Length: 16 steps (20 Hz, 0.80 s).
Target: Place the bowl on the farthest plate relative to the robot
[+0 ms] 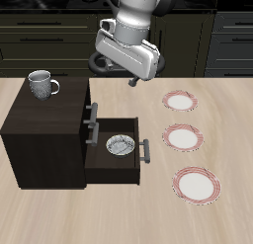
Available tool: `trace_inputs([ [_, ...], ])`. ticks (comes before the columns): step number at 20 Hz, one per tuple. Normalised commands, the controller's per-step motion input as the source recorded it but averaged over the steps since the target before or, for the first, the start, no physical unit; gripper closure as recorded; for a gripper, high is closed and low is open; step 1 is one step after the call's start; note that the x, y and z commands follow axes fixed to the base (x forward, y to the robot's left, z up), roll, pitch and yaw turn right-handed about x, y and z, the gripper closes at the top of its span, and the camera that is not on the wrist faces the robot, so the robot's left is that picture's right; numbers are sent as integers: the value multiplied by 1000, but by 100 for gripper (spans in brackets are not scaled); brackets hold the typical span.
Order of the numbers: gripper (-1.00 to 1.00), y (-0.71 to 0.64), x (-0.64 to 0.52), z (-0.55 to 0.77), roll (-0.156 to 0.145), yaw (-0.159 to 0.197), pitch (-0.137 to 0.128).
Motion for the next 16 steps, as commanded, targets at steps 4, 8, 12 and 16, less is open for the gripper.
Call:
trace_inputs([
  [4, -100, 56, 39, -76, -68, -123, -12],
  [8, -100, 32, 108, -18, -20, -88, -1],
  [12, -100, 106, 66, -66, -36, -63, 30],
  [16, -100, 68, -13, -78, 34, -86, 12],
])
